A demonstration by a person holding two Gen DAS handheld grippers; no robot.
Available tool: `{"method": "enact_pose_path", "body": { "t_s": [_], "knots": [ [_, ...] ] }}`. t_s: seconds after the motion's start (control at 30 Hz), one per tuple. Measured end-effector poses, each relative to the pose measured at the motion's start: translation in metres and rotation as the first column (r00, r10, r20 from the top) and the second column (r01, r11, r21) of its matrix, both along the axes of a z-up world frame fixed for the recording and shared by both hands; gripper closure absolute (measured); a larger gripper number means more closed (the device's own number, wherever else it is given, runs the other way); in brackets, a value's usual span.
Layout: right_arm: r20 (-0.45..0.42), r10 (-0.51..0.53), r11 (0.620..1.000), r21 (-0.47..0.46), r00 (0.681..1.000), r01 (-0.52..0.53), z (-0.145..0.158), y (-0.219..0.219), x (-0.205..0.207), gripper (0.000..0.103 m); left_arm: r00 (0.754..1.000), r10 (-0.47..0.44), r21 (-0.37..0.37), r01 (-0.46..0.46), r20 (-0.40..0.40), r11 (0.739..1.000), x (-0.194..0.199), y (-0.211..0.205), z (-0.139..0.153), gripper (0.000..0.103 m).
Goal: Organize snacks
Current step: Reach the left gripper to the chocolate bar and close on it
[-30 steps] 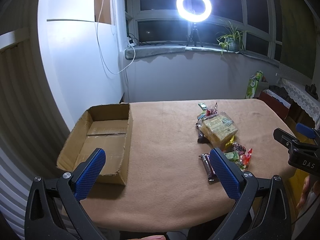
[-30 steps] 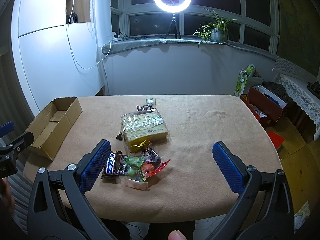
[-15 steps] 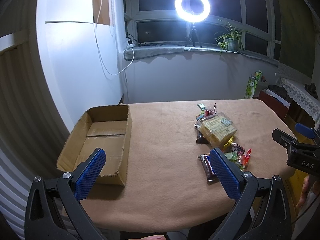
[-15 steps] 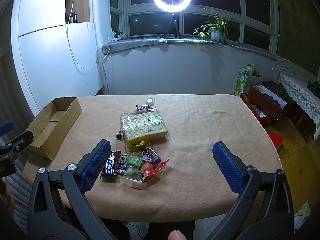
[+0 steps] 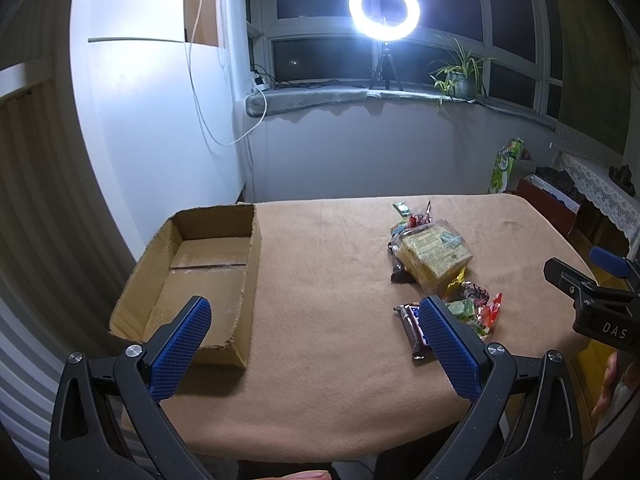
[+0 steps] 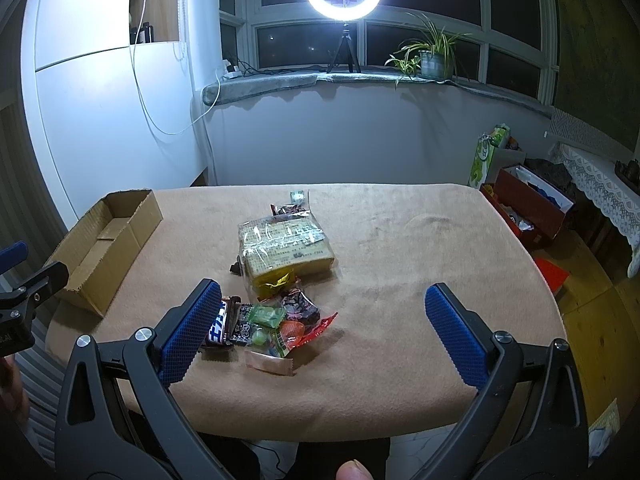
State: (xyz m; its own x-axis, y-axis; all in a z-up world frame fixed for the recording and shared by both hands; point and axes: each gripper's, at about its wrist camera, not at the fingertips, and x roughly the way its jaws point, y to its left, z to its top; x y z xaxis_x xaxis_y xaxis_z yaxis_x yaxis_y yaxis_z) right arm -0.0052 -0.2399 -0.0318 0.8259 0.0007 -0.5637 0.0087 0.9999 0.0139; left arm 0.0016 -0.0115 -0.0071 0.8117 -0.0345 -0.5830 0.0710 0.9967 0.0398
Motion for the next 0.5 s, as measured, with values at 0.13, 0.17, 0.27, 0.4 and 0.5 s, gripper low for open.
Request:
{"method": "enact_pose_path", "body": {
  "t_s": [0.13, 0.17, 0.27, 0.4, 0.5],
  "knots": [
    [-0.011, -0.002, 1.000, 0.002, 1.000, 0.002, -0.003, -0.003, 0.001, 0.000, 1.000, -0.005, 0.002, 0.005, -0.015, 1.000, 0.002, -0.002, -0.006, 0.000],
    [-0.018, -0.003, 1.000, 0.003, 1.000, 0.003, -0.007, -0.003, 0.000, 0.000, 1.000, -0.007, 0.001, 0.007, -0.021, 1.000, 0.003, -0.003, -0.007, 0.000],
    [-0.034, -0.004, 1.000, 0.003, 0.999, 0.004, -0.009, -0.005, 0.002, 0.000, 0.999, -0.013, 0.003, 0.013, -0.041, 1.000, 0.007, -0.007, -0.014, 0.000],
    [-0.071, -0.010, 1.000, 0.007, 0.997, 0.011, -0.022, -0.009, 0.005, 0.000, 0.997, -0.023, 0.012, 0.024, -0.073, 1.000, 0.012, -0.013, -0.027, 0.000],
    [-0.110, -0.017, 1.000, 0.008, 0.994, 0.018, -0.038, -0.013, 0.009, 0.000, 0.995, -0.033, 0.013, 0.034, -0.099, 0.999, 0.017, -0.018, -0.040, 0.000]
  ]
}}
